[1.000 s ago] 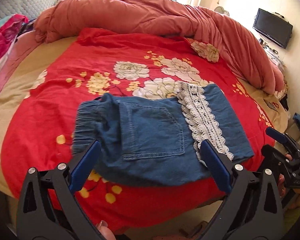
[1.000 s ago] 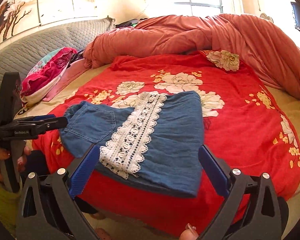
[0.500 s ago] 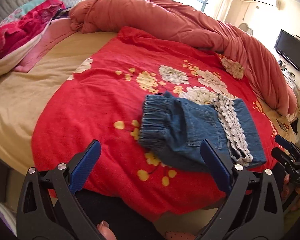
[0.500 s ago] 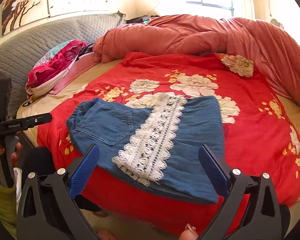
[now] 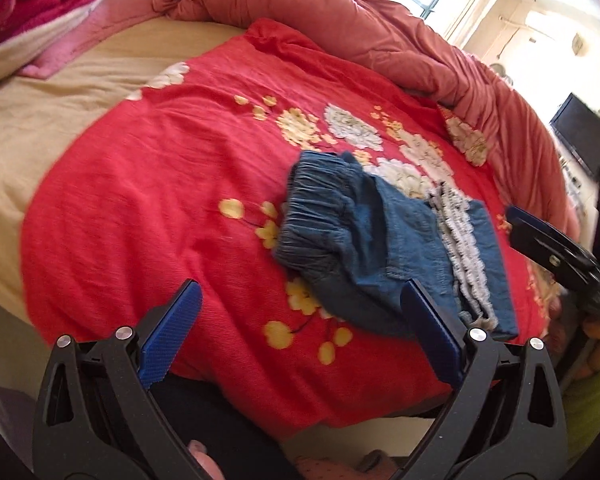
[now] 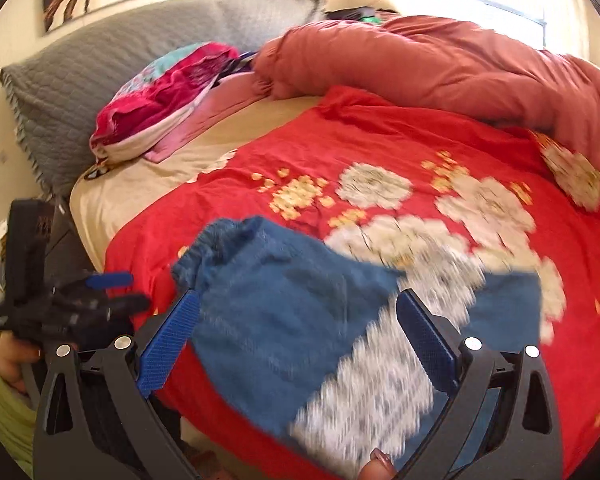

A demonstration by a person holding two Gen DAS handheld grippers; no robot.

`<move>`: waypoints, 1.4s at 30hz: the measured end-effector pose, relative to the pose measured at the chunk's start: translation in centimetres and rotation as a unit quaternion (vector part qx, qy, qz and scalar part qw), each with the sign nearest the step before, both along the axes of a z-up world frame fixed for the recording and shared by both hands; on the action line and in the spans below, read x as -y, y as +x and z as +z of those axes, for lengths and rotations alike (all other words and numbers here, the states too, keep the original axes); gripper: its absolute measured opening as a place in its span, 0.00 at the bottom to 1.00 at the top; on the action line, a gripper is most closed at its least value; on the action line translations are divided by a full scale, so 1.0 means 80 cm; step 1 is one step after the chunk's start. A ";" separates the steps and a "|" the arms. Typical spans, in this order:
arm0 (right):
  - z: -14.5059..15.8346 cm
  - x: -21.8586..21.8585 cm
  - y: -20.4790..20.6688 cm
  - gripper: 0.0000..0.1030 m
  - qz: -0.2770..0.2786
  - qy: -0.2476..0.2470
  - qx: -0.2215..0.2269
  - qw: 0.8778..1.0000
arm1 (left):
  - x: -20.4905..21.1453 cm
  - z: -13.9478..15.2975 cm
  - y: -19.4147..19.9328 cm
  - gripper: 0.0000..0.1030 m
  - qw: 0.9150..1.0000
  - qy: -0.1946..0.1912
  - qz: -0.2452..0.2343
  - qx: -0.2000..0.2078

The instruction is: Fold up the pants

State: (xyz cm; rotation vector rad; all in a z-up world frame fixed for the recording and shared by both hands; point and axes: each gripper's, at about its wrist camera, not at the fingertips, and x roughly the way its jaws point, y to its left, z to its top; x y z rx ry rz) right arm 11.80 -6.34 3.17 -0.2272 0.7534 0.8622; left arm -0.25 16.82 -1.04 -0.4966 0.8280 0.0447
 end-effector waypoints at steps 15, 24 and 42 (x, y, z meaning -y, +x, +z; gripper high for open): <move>-0.062 -0.153 0.073 0.95 0.133 -0.088 -0.070 0.985 | 0.026 -0.045 0.034 0.64 1.000 -0.003 -0.008 0.014; -0.103 -0.190 0.076 0.62 0.175 -0.099 -0.117 0.973 | 0.024 -0.047 0.035 0.64 1.000 0.002 0.001 0.026; -0.008 -0.041 0.090 0.37 0.162 0.130 -0.133 0.969 | 0.034 -0.024 0.051 0.70 0.976 -0.188 -0.056 0.090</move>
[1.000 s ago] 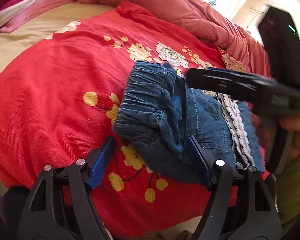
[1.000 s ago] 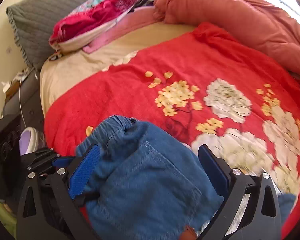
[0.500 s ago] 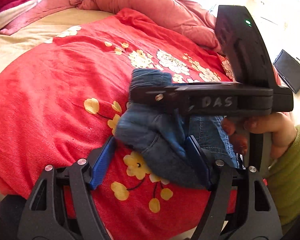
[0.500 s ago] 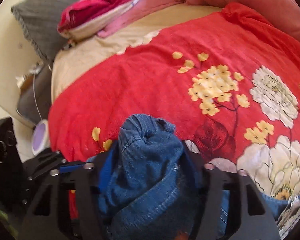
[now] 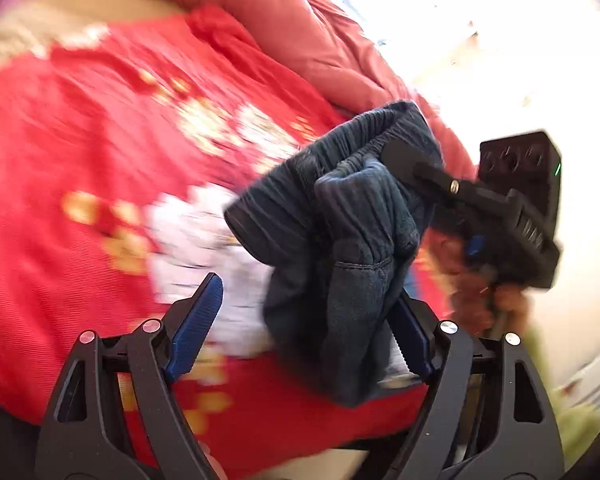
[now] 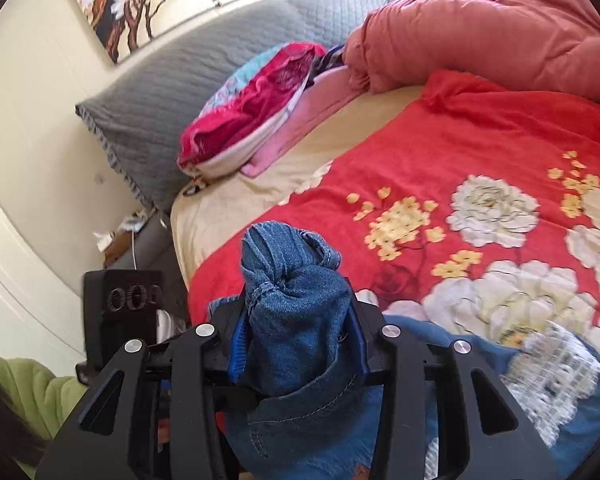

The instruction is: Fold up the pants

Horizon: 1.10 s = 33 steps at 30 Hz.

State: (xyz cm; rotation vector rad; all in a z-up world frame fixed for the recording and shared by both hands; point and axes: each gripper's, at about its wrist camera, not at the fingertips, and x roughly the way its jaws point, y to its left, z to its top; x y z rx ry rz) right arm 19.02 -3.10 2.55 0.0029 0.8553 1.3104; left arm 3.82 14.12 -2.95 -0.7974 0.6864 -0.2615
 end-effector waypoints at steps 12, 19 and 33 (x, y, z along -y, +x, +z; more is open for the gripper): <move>0.019 0.119 0.036 0.41 -0.049 0.045 0.012 0.998 | 0.129 0.055 0.059 0.62 0.995 0.067 -0.067 0.014; -0.006 0.214 0.051 0.73 -0.127 0.074 -0.014 0.989 | 0.170 0.044 0.064 0.62 0.987 0.074 -0.138 0.022; -0.037 0.234 -0.015 0.80 -0.210 -0.048 0.056 0.975 | 0.177 0.042 0.069 0.69 0.960 0.268 -0.078 -0.025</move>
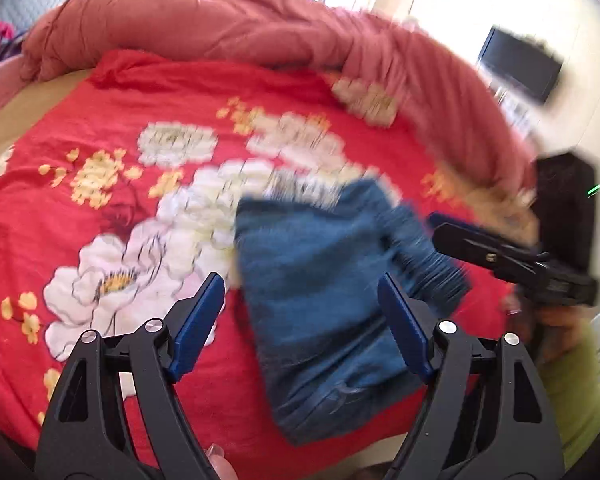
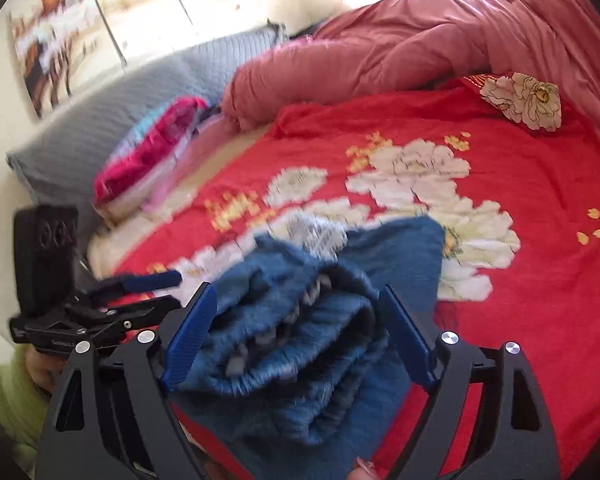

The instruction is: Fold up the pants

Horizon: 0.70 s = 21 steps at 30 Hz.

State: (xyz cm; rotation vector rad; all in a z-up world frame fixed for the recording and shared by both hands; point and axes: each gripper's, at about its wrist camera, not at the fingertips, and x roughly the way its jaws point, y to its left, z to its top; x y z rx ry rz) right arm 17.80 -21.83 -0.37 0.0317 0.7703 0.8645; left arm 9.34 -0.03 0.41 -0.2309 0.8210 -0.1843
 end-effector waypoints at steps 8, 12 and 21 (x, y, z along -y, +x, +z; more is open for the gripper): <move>-0.050 0.013 -0.023 0.80 -0.033 -0.091 -0.013 0.995 | 0.015 -0.045 -0.025 0.69 0.999 0.016 -0.021 -0.038; -0.050 0.013 -0.029 0.82 -0.040 -0.094 -0.006 0.995 | 0.014 -0.028 -0.035 0.70 0.999 0.029 -0.022 -0.026; 0.015 0.024 -0.039 0.85 -0.052 -0.050 0.037 0.997 | 0.029 -0.004 -0.063 0.49 0.996 0.020 -0.083 0.008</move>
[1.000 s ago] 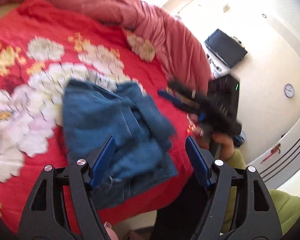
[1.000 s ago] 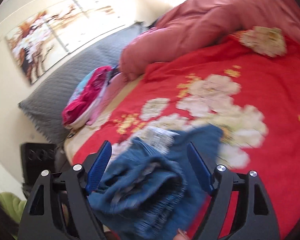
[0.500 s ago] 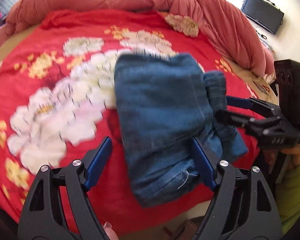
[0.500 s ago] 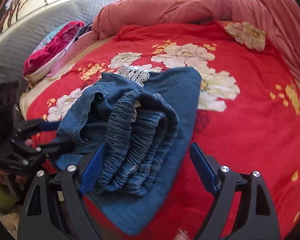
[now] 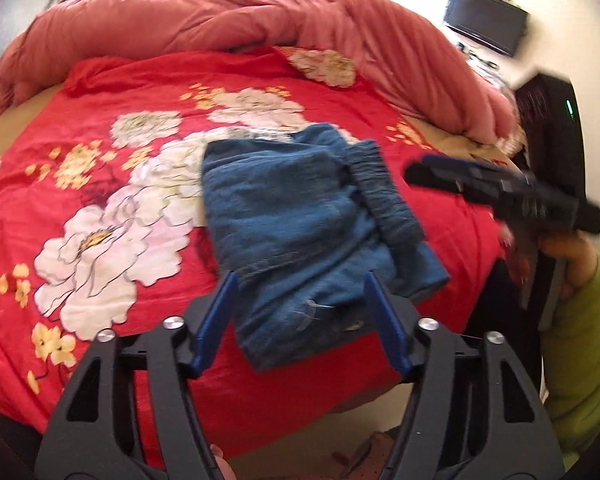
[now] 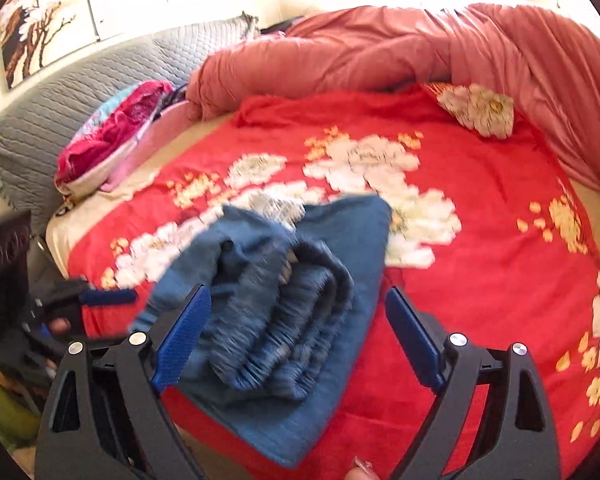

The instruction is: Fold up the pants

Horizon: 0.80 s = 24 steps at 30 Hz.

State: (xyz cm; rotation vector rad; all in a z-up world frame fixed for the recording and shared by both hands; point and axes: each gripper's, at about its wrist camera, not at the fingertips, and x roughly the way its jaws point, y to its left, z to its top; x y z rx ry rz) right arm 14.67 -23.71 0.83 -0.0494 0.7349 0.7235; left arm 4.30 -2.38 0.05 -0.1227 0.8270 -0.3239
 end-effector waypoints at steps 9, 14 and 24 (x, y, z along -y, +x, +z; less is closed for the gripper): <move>0.018 -0.086 0.037 0.62 0.065 -0.073 0.001 0.995 | 0.038 -0.019 -0.006 0.30 0.998 0.056 -0.036 -0.003; -0.008 -0.134 0.088 0.47 0.095 -0.127 -0.046 0.986 | 0.036 -0.021 -0.017 0.30 0.998 0.041 -0.053 -0.012; -0.026 -0.165 0.089 0.04 0.091 -0.169 -0.012 0.981 | 0.022 -0.026 -0.016 0.30 0.998 0.000 -0.049 -0.029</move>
